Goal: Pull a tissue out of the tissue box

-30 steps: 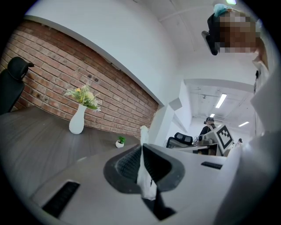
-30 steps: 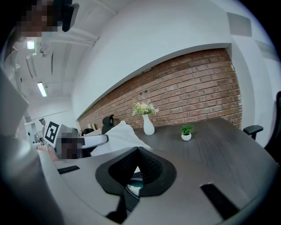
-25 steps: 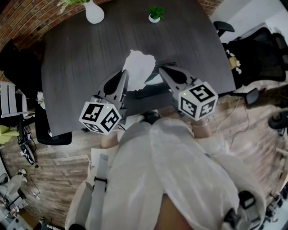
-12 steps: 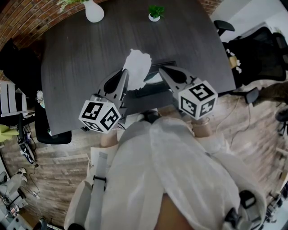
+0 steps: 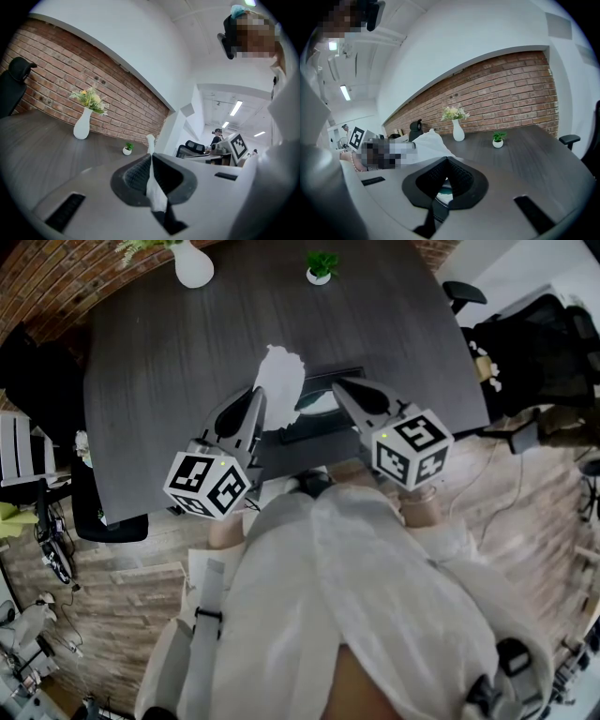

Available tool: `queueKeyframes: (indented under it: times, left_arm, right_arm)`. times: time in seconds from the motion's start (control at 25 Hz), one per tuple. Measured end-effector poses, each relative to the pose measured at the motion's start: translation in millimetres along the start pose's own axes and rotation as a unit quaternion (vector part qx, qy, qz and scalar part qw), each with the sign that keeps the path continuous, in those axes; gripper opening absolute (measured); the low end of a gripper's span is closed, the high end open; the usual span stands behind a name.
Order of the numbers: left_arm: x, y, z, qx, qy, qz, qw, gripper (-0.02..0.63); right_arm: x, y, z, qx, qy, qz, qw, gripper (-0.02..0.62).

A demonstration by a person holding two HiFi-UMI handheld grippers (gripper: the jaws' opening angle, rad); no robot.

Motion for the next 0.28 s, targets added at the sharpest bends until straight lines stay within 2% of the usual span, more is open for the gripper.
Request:
queueKeyframes:
  times: [0.28]
  left_arm:
    - [-2.7,1.9,0.7,0.000,0.000,0.005,1.0000,0.009]
  right_arm:
    - [1.3,-2.3,2.8,0.005,0.012,0.004,1.000,0.003]
Point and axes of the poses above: the fingertips, and each gripper's own axes: y forward along the fingers, z to its right, x out of its underside, the point moved 3 cm from there along -y, backward along the fingers, and after that the axes turned 12 degrees about z, right-handed, at the moved point
